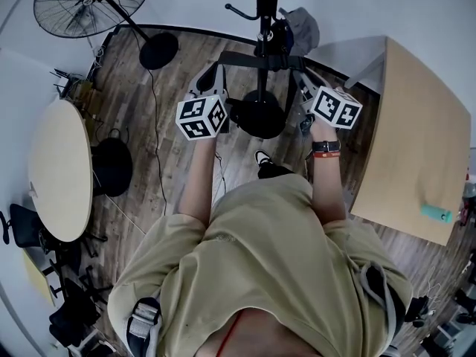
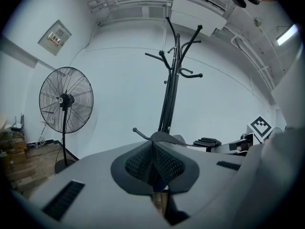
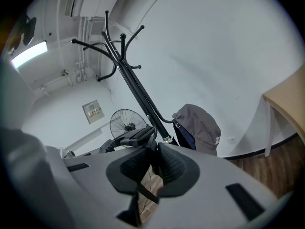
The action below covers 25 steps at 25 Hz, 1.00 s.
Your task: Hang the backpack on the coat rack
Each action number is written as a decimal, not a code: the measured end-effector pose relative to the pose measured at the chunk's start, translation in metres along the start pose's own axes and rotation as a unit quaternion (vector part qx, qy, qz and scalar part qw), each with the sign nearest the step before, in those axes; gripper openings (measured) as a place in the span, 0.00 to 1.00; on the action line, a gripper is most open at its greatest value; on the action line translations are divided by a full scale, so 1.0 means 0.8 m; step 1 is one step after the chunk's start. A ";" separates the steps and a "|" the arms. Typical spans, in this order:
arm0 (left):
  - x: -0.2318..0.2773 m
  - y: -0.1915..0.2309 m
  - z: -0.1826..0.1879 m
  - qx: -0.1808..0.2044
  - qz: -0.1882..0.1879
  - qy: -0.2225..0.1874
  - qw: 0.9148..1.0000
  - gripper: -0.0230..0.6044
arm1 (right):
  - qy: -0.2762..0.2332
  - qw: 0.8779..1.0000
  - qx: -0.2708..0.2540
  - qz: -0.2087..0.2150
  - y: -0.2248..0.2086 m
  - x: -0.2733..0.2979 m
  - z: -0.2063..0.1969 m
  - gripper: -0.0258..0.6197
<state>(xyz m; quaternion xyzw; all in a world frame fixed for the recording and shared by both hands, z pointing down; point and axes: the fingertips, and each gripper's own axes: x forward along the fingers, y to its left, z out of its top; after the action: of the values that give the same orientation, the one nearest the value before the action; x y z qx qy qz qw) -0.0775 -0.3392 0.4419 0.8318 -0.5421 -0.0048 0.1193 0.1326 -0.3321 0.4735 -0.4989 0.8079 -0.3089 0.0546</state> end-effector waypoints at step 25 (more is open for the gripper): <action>0.080 0.019 -0.010 -0.010 0.002 0.019 1.000 0.08 | 0.002 1.000 -0.012 -0.025 -0.055 0.066 0.025 0.13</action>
<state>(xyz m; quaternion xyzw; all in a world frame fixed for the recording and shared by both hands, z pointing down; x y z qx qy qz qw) -0.0638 -0.4009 0.4604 0.8295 -0.5412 0.0060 0.1376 0.1485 -0.3988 0.4934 -0.5184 0.7993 -0.3013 0.0388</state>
